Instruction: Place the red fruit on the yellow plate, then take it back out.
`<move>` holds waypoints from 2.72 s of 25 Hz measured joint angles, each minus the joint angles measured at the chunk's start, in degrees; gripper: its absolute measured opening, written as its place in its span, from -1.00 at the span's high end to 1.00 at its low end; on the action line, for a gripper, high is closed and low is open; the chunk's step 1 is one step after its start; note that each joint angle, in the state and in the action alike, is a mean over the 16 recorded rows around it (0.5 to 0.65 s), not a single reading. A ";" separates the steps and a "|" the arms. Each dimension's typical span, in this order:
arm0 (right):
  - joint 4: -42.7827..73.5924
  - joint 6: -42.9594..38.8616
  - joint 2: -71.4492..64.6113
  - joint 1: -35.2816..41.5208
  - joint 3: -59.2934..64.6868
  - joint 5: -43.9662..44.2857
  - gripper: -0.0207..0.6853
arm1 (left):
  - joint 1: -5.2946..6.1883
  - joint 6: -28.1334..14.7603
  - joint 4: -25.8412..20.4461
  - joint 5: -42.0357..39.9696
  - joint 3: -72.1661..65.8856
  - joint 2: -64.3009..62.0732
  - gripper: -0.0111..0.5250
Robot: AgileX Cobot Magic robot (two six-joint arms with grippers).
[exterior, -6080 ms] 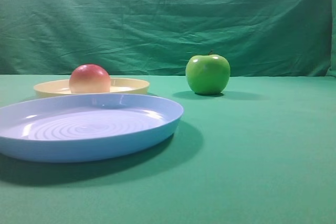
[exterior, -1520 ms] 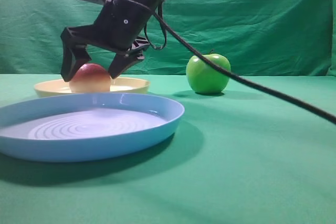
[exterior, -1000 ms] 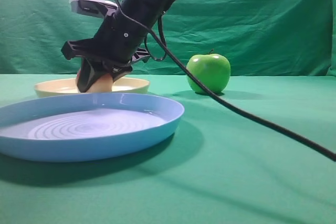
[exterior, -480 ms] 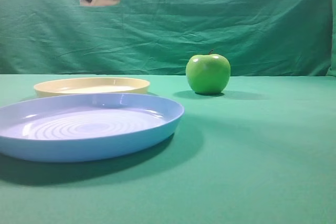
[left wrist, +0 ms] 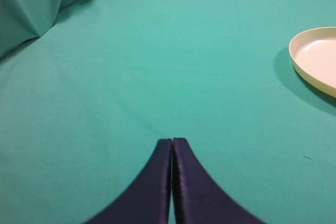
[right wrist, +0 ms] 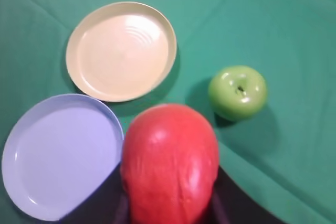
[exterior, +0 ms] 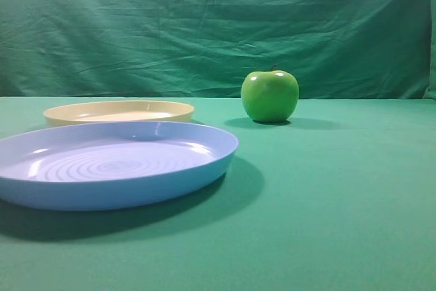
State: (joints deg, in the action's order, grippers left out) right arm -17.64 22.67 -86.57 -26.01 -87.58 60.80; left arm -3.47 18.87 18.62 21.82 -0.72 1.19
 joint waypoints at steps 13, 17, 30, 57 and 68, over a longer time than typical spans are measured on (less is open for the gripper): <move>0.22 -0.25 13.45 4.74 38.93 -22.72 0.36 | 0.00 0.04 0.00 0.00 0.00 0.00 0.96; 0.14 -0.25 12.65 4.75 45.91 -29.27 0.36 | 0.00 0.04 0.00 0.00 0.00 0.00 0.96; -0.46 -0.25 3.77 4.75 52.13 -39.48 0.31 | 0.00 -0.01 0.00 0.00 0.00 0.00 0.96; -0.83 -1.10 8.36 4.75 48.54 -36.61 -0.43 | 0.00 -0.01 0.00 0.00 0.00 0.00 0.96; -0.72 -1.22 24.35 4.75 41.51 -20.19 0.62 | 0.00 0.01 0.00 0.00 0.00 0.00 0.96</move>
State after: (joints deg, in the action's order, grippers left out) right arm -18.36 21.45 -62.22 -21.27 -46.07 40.61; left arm -3.47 18.88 18.62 21.82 -0.72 1.19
